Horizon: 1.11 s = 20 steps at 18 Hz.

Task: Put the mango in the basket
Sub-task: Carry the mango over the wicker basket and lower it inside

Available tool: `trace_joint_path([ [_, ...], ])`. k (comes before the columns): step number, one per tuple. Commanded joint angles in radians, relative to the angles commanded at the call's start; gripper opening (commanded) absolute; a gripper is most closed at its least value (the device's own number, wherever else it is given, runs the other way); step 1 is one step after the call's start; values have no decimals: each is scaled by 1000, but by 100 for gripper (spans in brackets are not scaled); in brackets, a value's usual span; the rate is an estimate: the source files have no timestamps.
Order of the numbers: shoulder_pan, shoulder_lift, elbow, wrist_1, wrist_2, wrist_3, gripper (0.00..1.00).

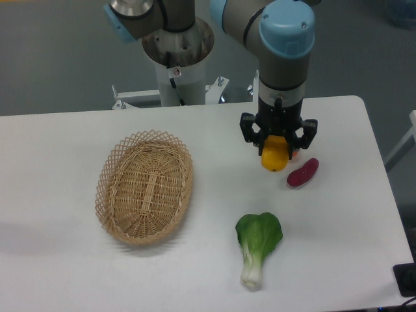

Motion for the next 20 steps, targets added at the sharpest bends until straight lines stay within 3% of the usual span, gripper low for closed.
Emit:
trace_joint_path([
  [5, -112, -5, -18, 9, 8, -162, 48],
  [7, -165, -6, -57, 15, 3, -235, 48],
  [12, -296, -63, -110, 155, 0, -416, 48],
  [14, -336, -98, -112, 193, -3, -433, 49],
  [20, -420, -167, -166, 232, 0, -431, 49],
])
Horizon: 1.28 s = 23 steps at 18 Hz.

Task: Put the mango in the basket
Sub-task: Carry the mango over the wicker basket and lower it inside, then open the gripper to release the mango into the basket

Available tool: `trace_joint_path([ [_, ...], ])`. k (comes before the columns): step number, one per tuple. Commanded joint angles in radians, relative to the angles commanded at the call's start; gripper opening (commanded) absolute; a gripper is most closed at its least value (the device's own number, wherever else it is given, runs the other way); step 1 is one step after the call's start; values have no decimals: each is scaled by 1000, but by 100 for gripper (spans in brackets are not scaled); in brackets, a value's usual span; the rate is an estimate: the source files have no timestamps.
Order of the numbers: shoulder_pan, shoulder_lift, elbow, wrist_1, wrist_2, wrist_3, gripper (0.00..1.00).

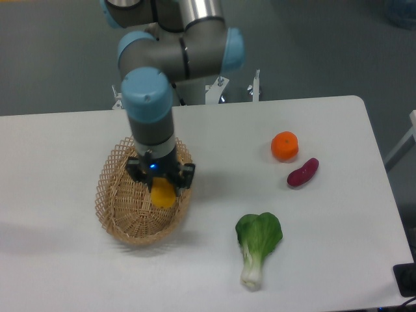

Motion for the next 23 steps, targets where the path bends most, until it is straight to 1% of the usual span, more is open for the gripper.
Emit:
trace_joint_path([
  [2, -20, -23, -14, 40, 5, 0, 49],
  [5, -26, -26, -46, 72, 3, 0, 50],
  [8, -37, -40, -69, 74, 5, 14, 52],
  [14, -37, -57, -66, 81, 5, 14, 54],
  [16, -37, -57, -66, 81, 5, 14, 62],
  [17, -37, -57, -66, 81, 6, 15, 75],
  [18, -37, -57, -62, 81, 9, 15, 100],
  [23, -32, -49, -39, 89, 28, 17, 100],
])
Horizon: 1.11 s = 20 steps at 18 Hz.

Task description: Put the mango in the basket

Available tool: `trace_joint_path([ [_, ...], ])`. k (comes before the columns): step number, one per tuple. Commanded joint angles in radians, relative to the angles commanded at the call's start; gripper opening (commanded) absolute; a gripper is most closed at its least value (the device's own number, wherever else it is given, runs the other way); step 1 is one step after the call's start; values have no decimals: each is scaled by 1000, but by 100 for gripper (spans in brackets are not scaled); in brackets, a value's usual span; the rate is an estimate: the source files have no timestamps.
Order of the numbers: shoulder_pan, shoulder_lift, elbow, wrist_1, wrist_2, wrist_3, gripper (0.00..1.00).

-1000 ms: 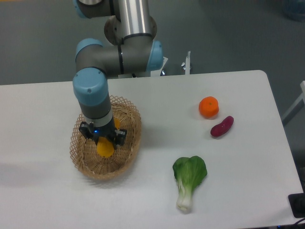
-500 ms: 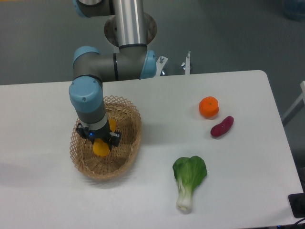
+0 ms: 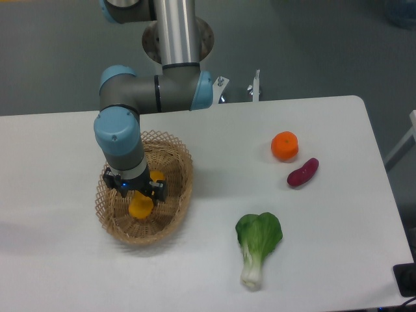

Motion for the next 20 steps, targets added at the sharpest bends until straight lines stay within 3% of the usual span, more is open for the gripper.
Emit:
trace_joint_path([
  [5, 83, 46, 40, -9, 22, 5, 100],
  [11, 237, 74, 159, -41, 44, 133, 100],
  [16, 360, 124, 192, -173, 51, 397, 100],
  [20, 449, 169, 210, -233, 42, 657, 100],
])
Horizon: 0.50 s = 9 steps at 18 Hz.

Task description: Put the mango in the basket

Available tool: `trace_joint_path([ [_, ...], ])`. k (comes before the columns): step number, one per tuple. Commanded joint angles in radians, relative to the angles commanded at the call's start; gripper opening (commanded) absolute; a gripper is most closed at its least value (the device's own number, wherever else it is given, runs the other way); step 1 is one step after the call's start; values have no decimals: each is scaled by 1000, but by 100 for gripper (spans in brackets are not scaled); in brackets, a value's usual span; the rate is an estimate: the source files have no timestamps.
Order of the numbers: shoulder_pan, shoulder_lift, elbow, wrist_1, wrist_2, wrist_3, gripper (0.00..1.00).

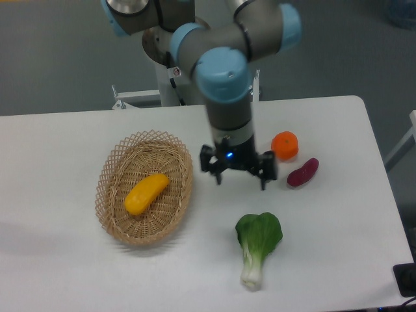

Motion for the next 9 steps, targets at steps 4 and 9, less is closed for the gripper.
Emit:
trace_joint_path([
  [4, 89, 46, 3, -69, -14, 206, 100],
  [9, 178, 77, 5, -74, -129, 255, 100],
])
